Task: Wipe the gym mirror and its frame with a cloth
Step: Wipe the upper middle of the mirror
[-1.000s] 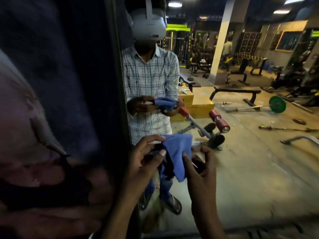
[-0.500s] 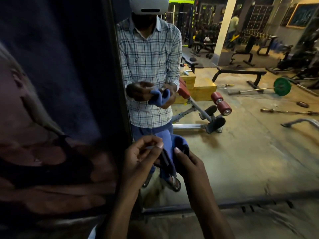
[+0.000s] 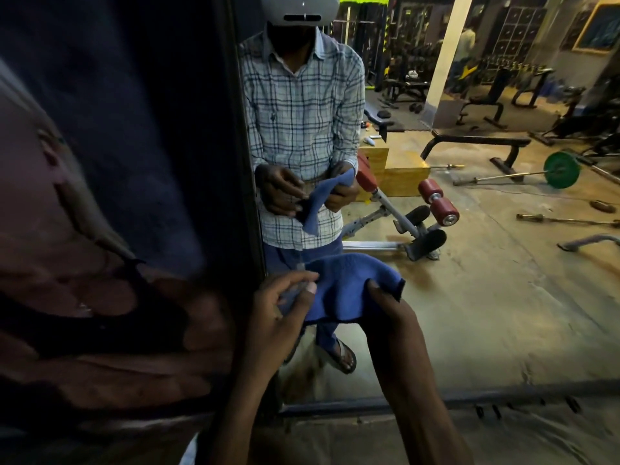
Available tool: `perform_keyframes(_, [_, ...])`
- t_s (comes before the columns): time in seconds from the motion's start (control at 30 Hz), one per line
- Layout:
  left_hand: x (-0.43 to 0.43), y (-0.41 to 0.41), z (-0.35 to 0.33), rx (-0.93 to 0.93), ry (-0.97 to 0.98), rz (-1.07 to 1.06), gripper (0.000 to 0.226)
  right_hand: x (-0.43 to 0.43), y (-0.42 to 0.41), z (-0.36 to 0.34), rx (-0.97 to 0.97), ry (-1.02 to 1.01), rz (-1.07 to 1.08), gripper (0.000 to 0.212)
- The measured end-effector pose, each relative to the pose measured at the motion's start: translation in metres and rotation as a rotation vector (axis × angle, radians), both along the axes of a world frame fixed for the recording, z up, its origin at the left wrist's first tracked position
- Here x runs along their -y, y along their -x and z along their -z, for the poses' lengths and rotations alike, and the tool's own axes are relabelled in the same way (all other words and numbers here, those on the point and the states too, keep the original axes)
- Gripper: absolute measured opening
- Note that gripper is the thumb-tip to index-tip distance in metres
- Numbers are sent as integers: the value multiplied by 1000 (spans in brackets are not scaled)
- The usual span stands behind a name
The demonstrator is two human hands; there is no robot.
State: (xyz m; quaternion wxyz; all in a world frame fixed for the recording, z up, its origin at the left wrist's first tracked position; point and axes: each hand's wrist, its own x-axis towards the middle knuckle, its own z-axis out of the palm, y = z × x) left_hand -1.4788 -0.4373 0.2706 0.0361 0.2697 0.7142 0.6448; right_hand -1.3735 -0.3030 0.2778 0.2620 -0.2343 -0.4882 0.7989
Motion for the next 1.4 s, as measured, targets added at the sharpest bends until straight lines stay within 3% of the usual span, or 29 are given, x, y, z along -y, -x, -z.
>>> perform_keyframes(0.07, [-7,-8,-4,118,-46,60,15,3,4,-2,44,-37,-13,50])
perform_keyframes(0.13, [-10,-12,-7,190,-110,79,17,4,8,1,78,-74,-35,56])
perform_keyframes(0.27, [-8,-9,-1,186,-149,60,42,6,7,8,35,-138,-21,25])
perform_keyframes(0.43, [-9,-12,-1,127,-164,90,38,9,8,13,54,-244,44,27])
perform_keyframes(0.6, [-10,-7,-5,149,-196,117,33,4,15,9,21,-34,-77,46])
perform_keyframes(0.73, [-9,2,-6,133,-195,97,33,7,26,7,71,22,-105,63])
perform_keyframes(0.83, [-9,5,-11,114,-189,81,39,5,24,3,19,137,-108,45])
perform_keyframes(0.93, [-11,14,-14,121,-202,91,32,12,41,-10,-75,305,-186,50])
perform_keyframes(1.0, [-11,21,-19,114,-207,108,37,14,56,-16,-54,287,193,81])
perform_keyframes(1.07, [-11,29,-28,73,-213,122,48,6,53,-15,-135,291,485,69])
perform_keyframes(1.13, [-10,38,-45,21,-210,124,47,5,62,-42,-290,377,238,72])
perform_keyframes(1.17, [-8,42,-57,-22,-208,117,47,0,62,-47,-289,313,176,71])
perform_keyframes(1.27, [3,61,-102,-295,-189,56,43,-24,72,-96,-57,0,434,25])
perform_keyframes(1.33, [14,78,-139,-490,-169,-1,41,-29,63,-132,-134,-285,243,24])
perform_keyframes(1.4, [25,96,-178,-703,-134,-61,47,-45,41,-163,-259,-465,309,25])
